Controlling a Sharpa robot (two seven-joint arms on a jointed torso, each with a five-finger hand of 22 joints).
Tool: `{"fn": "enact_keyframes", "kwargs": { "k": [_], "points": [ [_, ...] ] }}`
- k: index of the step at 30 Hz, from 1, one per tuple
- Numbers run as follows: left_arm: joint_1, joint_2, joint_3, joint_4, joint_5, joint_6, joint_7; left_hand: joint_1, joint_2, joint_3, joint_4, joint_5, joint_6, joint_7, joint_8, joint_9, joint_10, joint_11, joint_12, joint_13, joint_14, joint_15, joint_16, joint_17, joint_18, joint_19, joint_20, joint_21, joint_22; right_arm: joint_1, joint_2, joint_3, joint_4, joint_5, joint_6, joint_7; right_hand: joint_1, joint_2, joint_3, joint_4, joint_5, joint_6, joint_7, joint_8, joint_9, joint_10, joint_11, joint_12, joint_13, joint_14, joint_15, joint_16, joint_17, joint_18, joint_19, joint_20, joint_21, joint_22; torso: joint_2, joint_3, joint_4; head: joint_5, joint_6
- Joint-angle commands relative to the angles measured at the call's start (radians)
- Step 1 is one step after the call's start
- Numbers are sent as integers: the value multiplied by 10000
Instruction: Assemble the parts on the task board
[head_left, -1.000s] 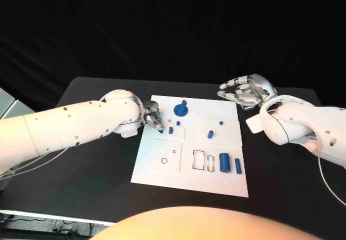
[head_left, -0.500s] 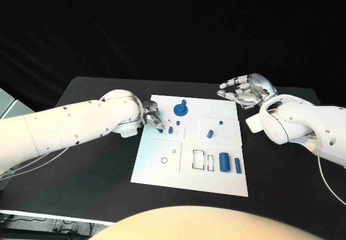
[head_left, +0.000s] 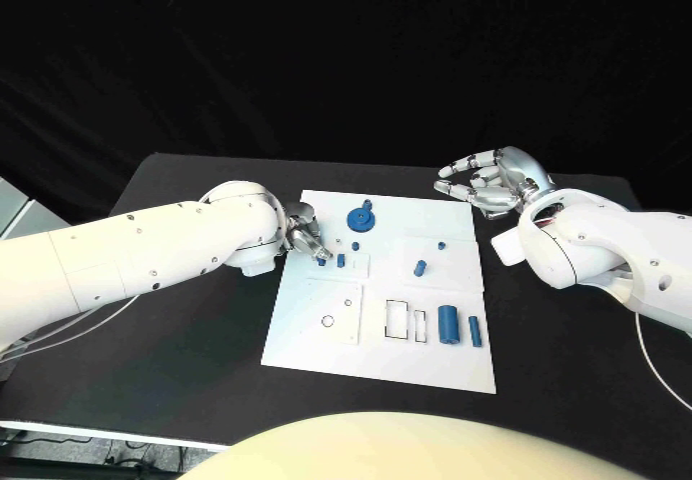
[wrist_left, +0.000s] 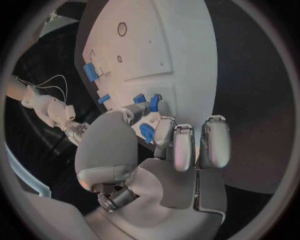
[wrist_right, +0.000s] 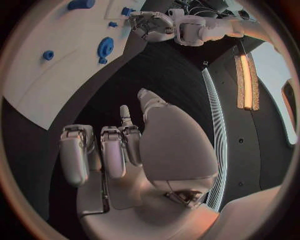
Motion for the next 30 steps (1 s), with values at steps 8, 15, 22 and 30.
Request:
{"fn": "enact_keyframes", "kwargs": {
  "k": [8, 15, 22, 30],
  "points": [
    [-93, 56, -62, 3, 210, 257, 24, -59, -2, -590, 334, -45, 22, 77, -114, -3, -102, -1, -29, 2, 849, -33, 30, 1835, -182, 19, 21, -69, 410, -7, -1, 1, 12, -73, 115, 145, -86, -21, 82, -1, 42, -77, 12, 55, -16, 92, 80, -46, 1726, 881, 24, -41, 1973, 167, 587, 43, -45, 2013, 0, 0, -4, -7, -7],
    [-93, 28, -62, -2, 175, 266, -1, -39, -4, -732, 420, -42, 30, 78, -128, -3, -102, 0, -29, 5, 850, -32, 33, 1840, -180, 12, 21, -76, 401, -7, -8, 1, 13, -70, 116, 144, -86, -21, 82, -1, 42, -77, 12, 55, -16, 92, 80, -46, 1726, 881, 24, -41, 1973, 167, 587, 43, -45, 2013, 1, -3, 0, -6, -2],
    [-93, -13, -61, -9, 61, 188, -25, 711, 169, -367, 392, 158, -42, 25, -253, -33, -115, -51, -30, 34, 851, -76, 32, 1837, -177, 9, 37, -89, 397, -7, -9, 1, 10, -70, 116, 142, -86, -21, 82, -1, 42, -77, 12, 55, -16, 92, 80, -46, 1726, 881, 24, -41, 1973, 167, 587, 43, -45, 2013, 2, -6, 3, -4, 15],
    [-93, -62, -59, 35, -70, -101, 11, 1115, -226, 1321, 36, 184, -151, 68, -214, 104, -101, -44, -34, 57, 853, -73, 35, 1837, -177, 16, 64, -90, 414, -7, -3, 1, -1, -70, 117, 142, -86, -21, 82, -1, 42, -77, 12, 55, -16, 92, 80, -46, 1726, 881, 24, -41, 1973, 167, 587, 43, -45, 2013, 4, -7, 5, -2, 9]
  ]
}}
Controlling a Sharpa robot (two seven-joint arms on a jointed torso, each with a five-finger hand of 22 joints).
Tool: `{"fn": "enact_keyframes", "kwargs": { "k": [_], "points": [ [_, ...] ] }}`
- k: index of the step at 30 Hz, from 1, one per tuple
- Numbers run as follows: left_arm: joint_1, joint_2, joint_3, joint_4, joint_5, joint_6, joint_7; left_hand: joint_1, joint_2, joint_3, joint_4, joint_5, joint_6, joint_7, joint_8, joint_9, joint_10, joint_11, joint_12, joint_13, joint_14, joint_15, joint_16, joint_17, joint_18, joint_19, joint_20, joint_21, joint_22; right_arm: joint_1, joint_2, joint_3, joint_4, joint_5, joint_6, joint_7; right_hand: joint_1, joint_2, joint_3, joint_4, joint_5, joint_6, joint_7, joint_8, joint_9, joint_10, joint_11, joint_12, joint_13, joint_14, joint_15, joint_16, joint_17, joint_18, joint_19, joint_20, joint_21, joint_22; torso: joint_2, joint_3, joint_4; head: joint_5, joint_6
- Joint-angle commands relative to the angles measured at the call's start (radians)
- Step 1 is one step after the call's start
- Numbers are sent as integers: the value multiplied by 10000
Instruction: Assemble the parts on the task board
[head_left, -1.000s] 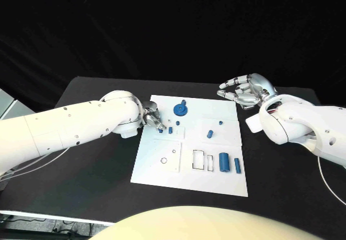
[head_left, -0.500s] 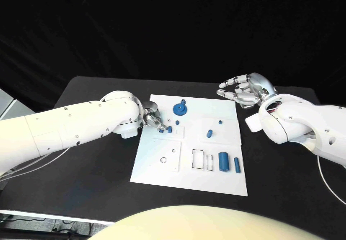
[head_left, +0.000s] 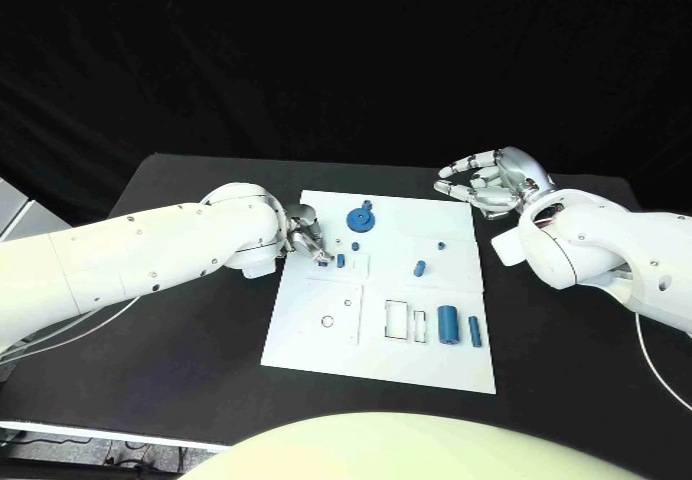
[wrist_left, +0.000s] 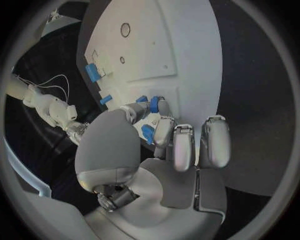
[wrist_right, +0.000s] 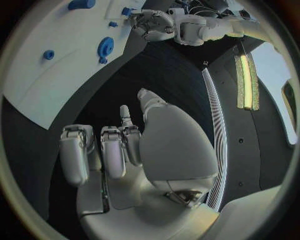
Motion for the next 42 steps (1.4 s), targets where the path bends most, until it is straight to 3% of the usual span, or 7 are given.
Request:
{"fn": "enact_keyframes", "kwargs": {
  "k": [1, 4, 8, 42],
  "points": [
    [-69, -43, -54, -16, -173, -109, -97, 302, -73, 1366, -784, 86, -147, 71, 71, 121, -21, 20, -22, 33, 856, -83, 39, 1846, -178, 17, 66, -49, 418, -6, 6, 1, 4, -72, 117, 132, -88, -19, 83, -1, 42, -77, 12, 55, -16, 92, 80, -46, 1726, 881, 24, -41, 1977, 167, 587, 43, -45, 2016, 4, -1, 4, 2, -3],
    [-69, -71, -53, 19, -261, -250, -81, 362, 13, 2098, -1239, 353, -163, 135, 256, 307, 2, 78, -46, 11, 856, -19, 39, 1841, -184, 46, 62, -19, 461, -7, 10, 1, 1, -72, 120, 134, -88, -19, 83, -1, 42, -77, 12, 55, -16, 92, 80, -46, 1726, 881, 24, -41, 1977, 167, 587, 43, -45, 2016, 1, -4, 1, 5, 1],
    [-69, -109, -51, 60, -381, -375, -69, 322, 45, 2246, -1340, 347, -180, 149, 299, 355, -13, 94, -84, -41, 855, -5, 37, 1836, -185, 50, 58, -11, 471, -7, 11, 1, -2, -72, 123, 133, -88, -19, 83, -1, 42, -77, 12, 55, -16, 92, 80, -46, 1726, 881, 24, -41, 1977, 167, 587, 43, -45, 2016, -1, 1, 2, 12, -7],
    [-68, -110, -55, 68, -583, 582, -203, 296, 37, 2307, -1419, 312, -194, 159, 324, 385, -2, 103, -76, -33, 868, 4, 63, 1890, -188, 59, 55, -1, 488, -10, 2, 1, 3, -72, 159, 120, -88, -19, 83, -1, 42, -77, 12, 55, -16, 92, 80, -46, 1726, 881, 24, -41, 1977, 167, 587, 43, -45, 2016, 3, 5, -5, 4, -44]
  ]
}}
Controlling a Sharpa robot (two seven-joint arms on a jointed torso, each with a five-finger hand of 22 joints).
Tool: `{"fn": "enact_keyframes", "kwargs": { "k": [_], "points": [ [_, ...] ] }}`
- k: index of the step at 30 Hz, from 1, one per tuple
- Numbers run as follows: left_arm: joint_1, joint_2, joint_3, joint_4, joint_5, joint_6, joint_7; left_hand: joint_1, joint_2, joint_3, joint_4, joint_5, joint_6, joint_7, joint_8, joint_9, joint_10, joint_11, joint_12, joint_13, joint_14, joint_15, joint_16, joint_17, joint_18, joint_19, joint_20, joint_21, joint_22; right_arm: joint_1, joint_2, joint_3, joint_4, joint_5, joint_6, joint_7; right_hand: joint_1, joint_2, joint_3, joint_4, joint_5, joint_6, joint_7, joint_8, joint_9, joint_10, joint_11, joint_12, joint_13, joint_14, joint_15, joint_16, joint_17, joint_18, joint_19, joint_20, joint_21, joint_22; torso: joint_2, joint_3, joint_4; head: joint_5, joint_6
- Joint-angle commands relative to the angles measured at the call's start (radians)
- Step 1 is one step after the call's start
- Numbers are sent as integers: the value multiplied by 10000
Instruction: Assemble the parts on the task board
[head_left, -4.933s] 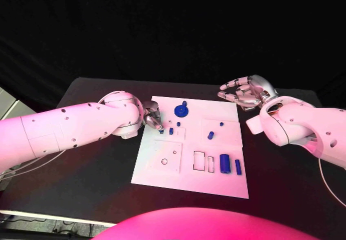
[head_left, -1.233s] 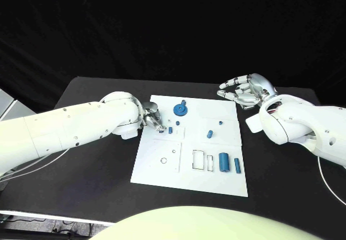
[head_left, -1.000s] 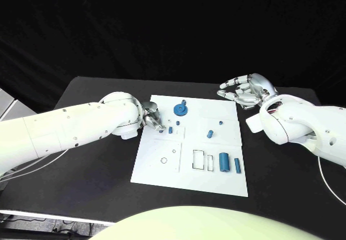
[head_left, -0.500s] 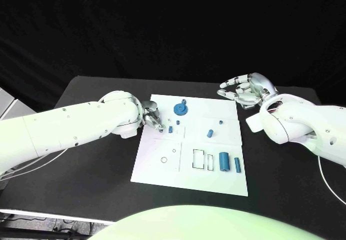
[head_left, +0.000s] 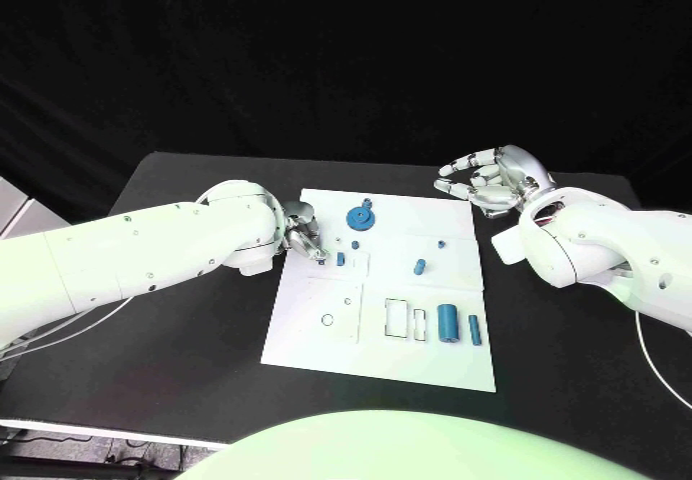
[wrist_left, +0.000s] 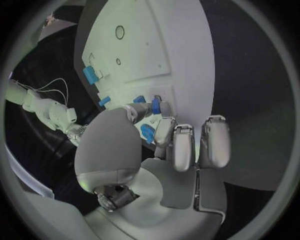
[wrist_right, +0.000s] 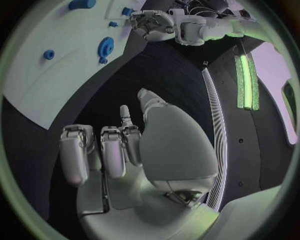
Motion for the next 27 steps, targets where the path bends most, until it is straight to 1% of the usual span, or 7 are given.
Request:
{"fn": "enact_keyframes", "kwargs": {
  "k": [1, 13, 19, 21, 24, 26, 27],
  "points": [
    [-73, -7, -66, -16, -150, 521, -216, -26, 71, 1868, -1837, -4, -31, -7, 27, 8, 35, 64, -29, -1, 869, 3, 63, 1890, -188, 22, 18, -1, 488, -7, -1, 1, 9, -72, 152, 117, -89, -19, 83, -1, 42, -78, 12, 55, -16, 92, 80, -46, 1726, 881, 24, -41, 1981, 167, 587, 43, -45, 2011, 2, -6, 0, 4, 3],
    [-74, 4, -66, 19, -182, 539, -172, -29, 65, 1878, -1860, -8, -30, -7, 34, 14, 43, 65, -20, 10, 871, 6, 66, 1897, -189, 24, 18, 1, 492, -7, 6, 1, 5, -72, 152, 122, -125, -15, 106, 2, 46, -81, 9, 75, -19, 102, 78, -35, 1734, 885, 22, -39, 1993, 169, 584, 40, -59, 2004, 0, -7, 5, 6, 3],
    [-74, 5, -67, -5, -79, 356, -173, -165, 56, 1850, -1834, -66, -41, 6, 51, 37, 39, 85, -43, -25, 865, 21, 56, 1874, -184, 1, 21, -10, 473, -7, 5, 1, 4, -72, 141, 126, -125, -15, 106, 2, 46, -81, 9, 75, -19, 102, 78, -35, 1734, 885, 22, -39, 1993, 169, 584, 40, -59, 2004, -3, -5, 2, 5, 3],
    [-74, 5, -67, -15, -25, 292, -173, -450, 49, 1608, -1707, -160, -62, -22, 69, 67, 42, 78, -59, -58, 850, 27, 30, 1819, -181, -19, 35, -24, 461, -7, 4, 1, 4, -72, 139, 126, -125, -15, 106, 2, 46, -81, 9, 75, -19, 102, 78, -35, 1734, 885, 22, -39, 1993, 169, 584, 40, -59, 2004, 0, -3, 1, -4, 3],
    [-74, 6, -67, -29, 60, 227, -176, -672, 70, 1396, -1578, -178, -71, -51, 63, 71, 10, 58, -98, -107, 844, 7, 19, 1797, -177, -33, 46, -38, 448, -7, 2, 1, 4, -72, 138, 126, -131, -17, 108, 2, 46, -83, 10, 77, -19, 94, 78, -44, 1725, 879, 22, -48, 1970, 169, 585, 39, -58, 2005, 0, -2, 1, 1, 3],
    [-74, 8, -68, -37, 102, 217, -177, -986, 72, 917, -1334, -206, -25, -98, 34, 40, -20, 27, -119, -138, 839, -17, 9, 1775, -177, -34, 50, -49, 447, -7, 0, 1, 5, -72, 137, 125, -131, -17, 108, 2, 46, -83, 10, 77, -19, 94, 78, -44, 1725, 879, 22, -48, 1970, 169, 585, 39, -58, 2005, -1, 0, 0, -8, 3],
    [-74, 8, -68, -40, 116, 215, -177, -1046, 83, 800, -1271, -206, -10, -99, 23, 29, -25, 22, -117, -136, 838, -26, 8, 1773, -173, -45, 49, -60, 433, -7, -1, 1, 5, -72, 136, 124, -131, -17, 108, 2, 46, -83, 10, 77, -19, 94, 78, -44, 1725, 879, 22, -48, 1970, 169, 585, 39, -58, 2005, 1, 0, 0, -9, 3]
  ]
}}
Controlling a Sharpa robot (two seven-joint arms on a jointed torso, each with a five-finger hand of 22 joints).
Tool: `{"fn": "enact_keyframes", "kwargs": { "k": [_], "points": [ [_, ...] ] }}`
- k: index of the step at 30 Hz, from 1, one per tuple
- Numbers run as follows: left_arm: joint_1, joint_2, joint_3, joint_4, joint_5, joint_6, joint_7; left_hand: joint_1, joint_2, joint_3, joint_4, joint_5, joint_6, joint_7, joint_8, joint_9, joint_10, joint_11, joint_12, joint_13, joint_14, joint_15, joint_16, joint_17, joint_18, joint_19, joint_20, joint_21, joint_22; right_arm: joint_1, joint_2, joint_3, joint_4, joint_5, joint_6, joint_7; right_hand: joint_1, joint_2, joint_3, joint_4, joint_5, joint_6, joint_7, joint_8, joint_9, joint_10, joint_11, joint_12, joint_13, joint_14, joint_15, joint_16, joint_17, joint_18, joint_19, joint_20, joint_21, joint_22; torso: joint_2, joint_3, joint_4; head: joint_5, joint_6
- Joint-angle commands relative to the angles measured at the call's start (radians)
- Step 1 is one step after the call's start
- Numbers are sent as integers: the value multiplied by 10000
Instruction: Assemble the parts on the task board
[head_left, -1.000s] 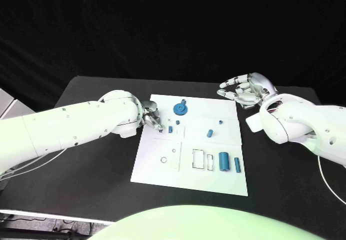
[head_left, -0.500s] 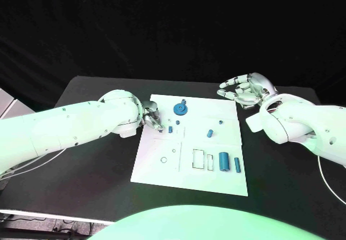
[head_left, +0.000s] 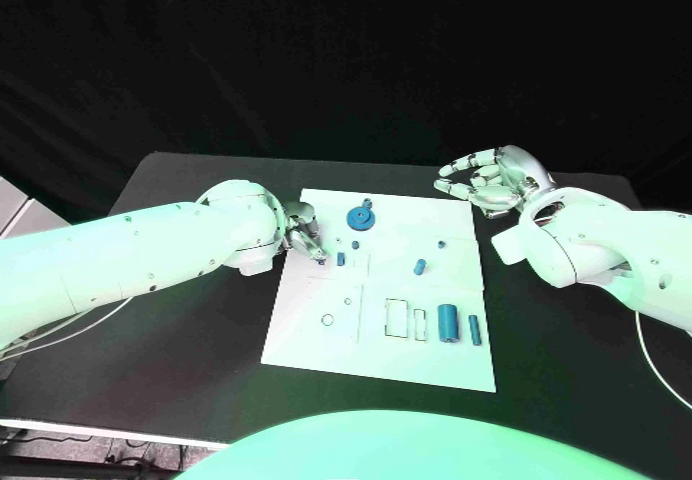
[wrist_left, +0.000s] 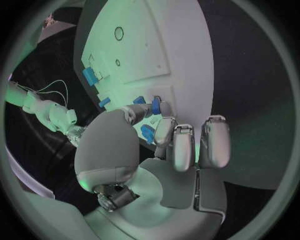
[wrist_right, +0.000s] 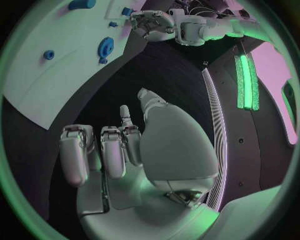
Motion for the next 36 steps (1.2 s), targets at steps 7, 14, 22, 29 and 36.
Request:
{"fn": "enact_keyframes", "kwargs": {
  "k": [7, 14, 22, 29, 36],
  "points": [
    [-76, 5, -65, -58, 257, 255, -190, -323, -36, -78, -336, -13, 82, -111, -82, -100, -78, -29, -21, -1, 837, -41, 7, 1763, -177, -28, 40, -61, 448, -6, -7, 1, 11, -72, 133, 119, -91, 23, 48, -2, 46, -83, 9, 36, -10, 94, 78, -44, 1725, 879, 22, -48, 1964, 168, 585, 39, -58, 2009, 0, 7, -10, -5, 2],
    [-76, 6, -66, -94, 327, 268, -207, -342, -60, -251, -276, -5, 98, -115, -101, -118, -88, -33, -26, -9, 837, -45, 7, 1762, -170, -49, 38, -78, 423, -6, -12, 1, 13, -72, 129, 115, -91, 23, 48, -2, 46, -83, 9, 36, -10, 94, 78, -44, 1725, 879, 22, -48, 1964, 168, 585, 39, -58, 2009, 0, 6, -2, -18, 2],
    [-75, 13, -66, -107, 372, 176, -211, -407, -1, -1077, 108, -3, 166, -104, -168, -184, -109, -23, -26, -16, 833, -38, -1, 1746, -170, -47, 27, -95, 420, -6, -11, 1, 17, -72, 121, 120, -91, 23, 48, -2, 46, -83, 9, 36, -10, 94, 78, -44, 1725, 879, 22, -48, 1964, 168, 585, 39, -58, 2009, -1, 2, -1, -33, 2],
    [-75, 17, -67, -112, 382, 151, -226, -374, 39, -1580, 345, -1, 194, -99, -198, -210, -117, -17, -25, -21, 833, -33, 1, 1749, -169, -45, 22, -103, 420, -6, -12, 1, 20, -72, 118, 123, -91, 23, 48, -2, 46, -83, 9, 36, -10, 94, 78, -44, 1725, 879, 22, -48, 1964, 168, 585, 39, -58, 2009, 2, 7, 1, -34, 2],
    [-75, 18, -68, -114, 388, 145, -237, -318, 43, -1899, 502, 3, 199, -95, -223, -228, -131, -13, -37, -39, 830, -30, -4, 1738, -168, -47, 20, -110, 416, -6, -15, 1, 20, -72, 116, 124, -91, 23, 48, -2, 46, -83, 9, 36, -10, 94, 78, -44, 1725, 879, 22, -48, 1964, 168, 585, 39, -58, 2009, -1, 4, -4, -44, 2]
  ]
}}
